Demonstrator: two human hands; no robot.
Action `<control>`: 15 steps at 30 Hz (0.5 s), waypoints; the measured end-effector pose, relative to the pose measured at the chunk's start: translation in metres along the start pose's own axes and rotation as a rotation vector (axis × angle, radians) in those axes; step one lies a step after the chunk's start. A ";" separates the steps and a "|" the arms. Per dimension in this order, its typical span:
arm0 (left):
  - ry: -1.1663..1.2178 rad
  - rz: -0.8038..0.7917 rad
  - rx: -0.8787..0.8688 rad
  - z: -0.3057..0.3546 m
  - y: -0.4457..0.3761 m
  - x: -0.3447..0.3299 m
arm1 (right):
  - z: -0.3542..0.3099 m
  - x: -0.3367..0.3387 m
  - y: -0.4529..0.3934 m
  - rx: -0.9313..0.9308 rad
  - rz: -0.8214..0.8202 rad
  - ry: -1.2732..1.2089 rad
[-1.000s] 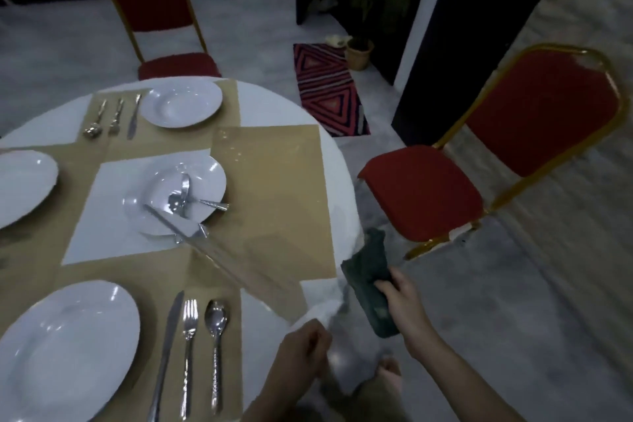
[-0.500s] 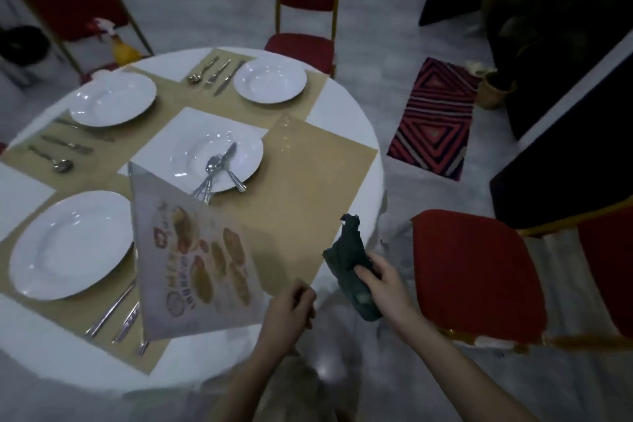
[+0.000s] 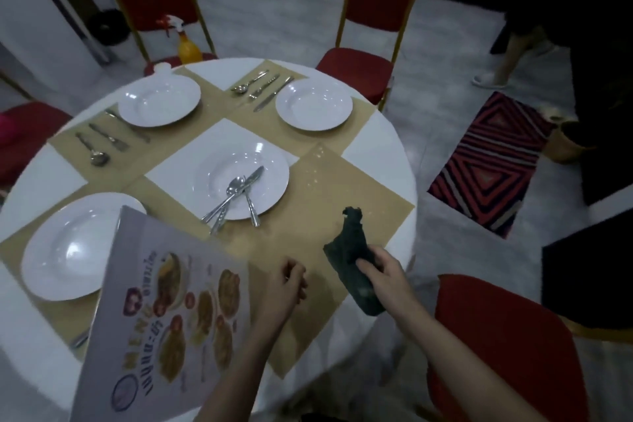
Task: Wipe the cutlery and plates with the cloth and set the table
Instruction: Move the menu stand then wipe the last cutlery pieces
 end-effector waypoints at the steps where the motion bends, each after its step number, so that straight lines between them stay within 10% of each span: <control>1: 0.002 0.034 0.003 0.005 -0.004 0.004 | -0.006 -0.001 -0.008 -0.001 -0.023 0.011; 15: -0.021 0.568 0.140 0.029 -0.072 0.052 | -0.056 -0.016 -0.148 0.003 -0.459 0.155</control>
Point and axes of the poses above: each hand's wrist, its own y-axis away from the middle knuckle, its own x-axis out of the back of the hand, z = x × y, the point moved 2 cm from there along -y, towards the middle knuckle, and after that the axes turned 10 degrees about -z, right-handed, at the moved point
